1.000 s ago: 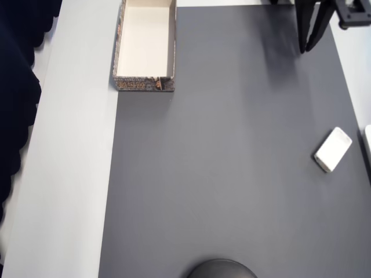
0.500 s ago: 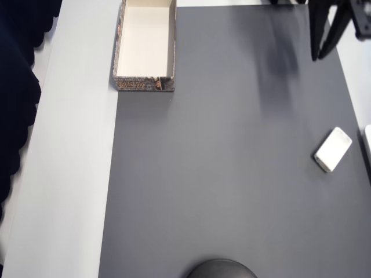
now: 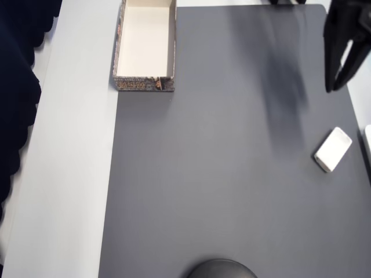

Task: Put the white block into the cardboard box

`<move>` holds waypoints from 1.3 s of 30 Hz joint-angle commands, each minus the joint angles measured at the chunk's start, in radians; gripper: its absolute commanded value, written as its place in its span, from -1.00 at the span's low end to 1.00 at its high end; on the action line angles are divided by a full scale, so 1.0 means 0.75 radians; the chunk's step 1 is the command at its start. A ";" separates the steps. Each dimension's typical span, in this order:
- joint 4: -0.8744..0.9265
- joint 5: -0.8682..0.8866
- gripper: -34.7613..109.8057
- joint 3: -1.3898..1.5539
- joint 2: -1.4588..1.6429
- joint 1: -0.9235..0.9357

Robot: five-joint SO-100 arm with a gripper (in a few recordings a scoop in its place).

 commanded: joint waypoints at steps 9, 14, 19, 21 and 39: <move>0.172 0.102 -0.54 -0.520 -0.337 -0.027; 0.176 -0.055 -0.54 -0.630 -0.425 -0.035; 0.184 -0.039 -0.54 -0.755 -0.540 -0.053; 0.192 -0.033 -0.54 -0.794 -0.573 -0.057; 0.215 -0.053 -0.54 -0.924 -0.716 -0.063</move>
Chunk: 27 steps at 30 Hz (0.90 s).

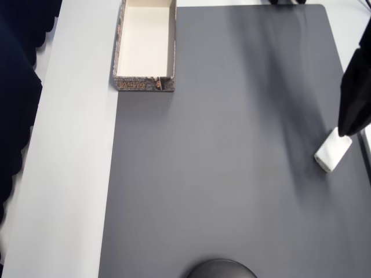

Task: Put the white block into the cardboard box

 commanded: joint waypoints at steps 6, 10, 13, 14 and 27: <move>0.020 -0.047 -0.54 -0.106 0.010 -0.012; 0.029 -0.164 -0.54 -0.106 0.008 -0.012; 0.029 -0.219 -0.54 -0.108 0.006 -0.016; 0.029 -0.266 -0.54 -0.108 0.006 -0.016; 0.098 -0.732 -0.54 -0.102 0.041 0.010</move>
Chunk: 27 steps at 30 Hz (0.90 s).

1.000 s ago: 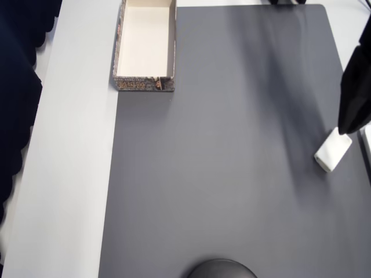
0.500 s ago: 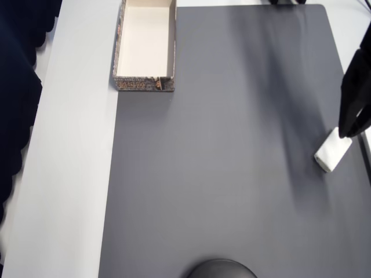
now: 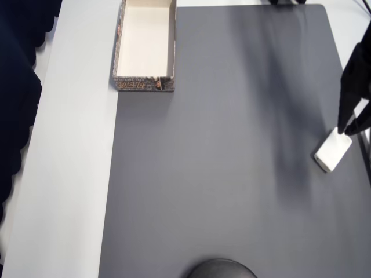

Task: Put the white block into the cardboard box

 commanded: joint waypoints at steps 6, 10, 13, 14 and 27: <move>0.168 -0.501 -0.54 -0.078 0.063 0.018; 0.162 -0.610 -0.54 -0.090 0.061 0.018; 0.123 -0.614 -0.54 -0.090 0.061 0.025; 0.108 -0.622 -0.54 -0.090 0.061 0.025; -0.047 -0.730 -0.54 -0.090 0.057 0.047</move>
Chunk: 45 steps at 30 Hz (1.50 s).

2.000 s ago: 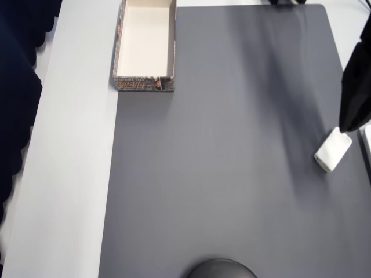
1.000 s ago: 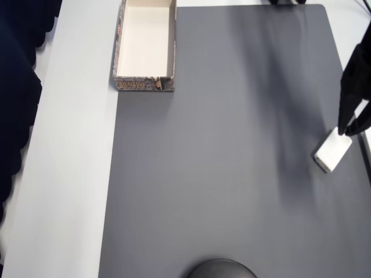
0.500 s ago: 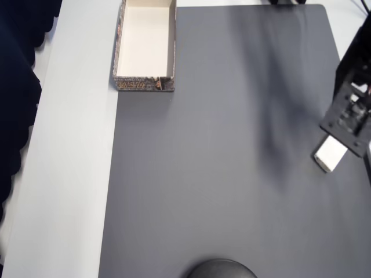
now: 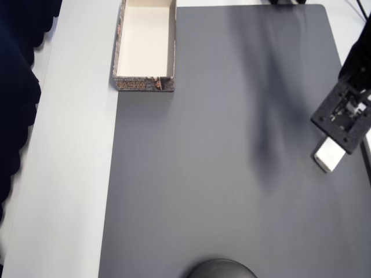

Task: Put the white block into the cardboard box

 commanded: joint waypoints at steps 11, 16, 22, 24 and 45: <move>-0.035 -0.010 -0.54 -0.090 0.043 0.031; -0.035 -0.006 -0.54 -0.090 0.039 0.033; -0.039 0.037 -0.54 -0.106 0.031 0.033; -0.041 0.039 -0.54 -0.119 0.020 0.029; -0.043 -0.031 -0.54 -0.227 -0.084 0.014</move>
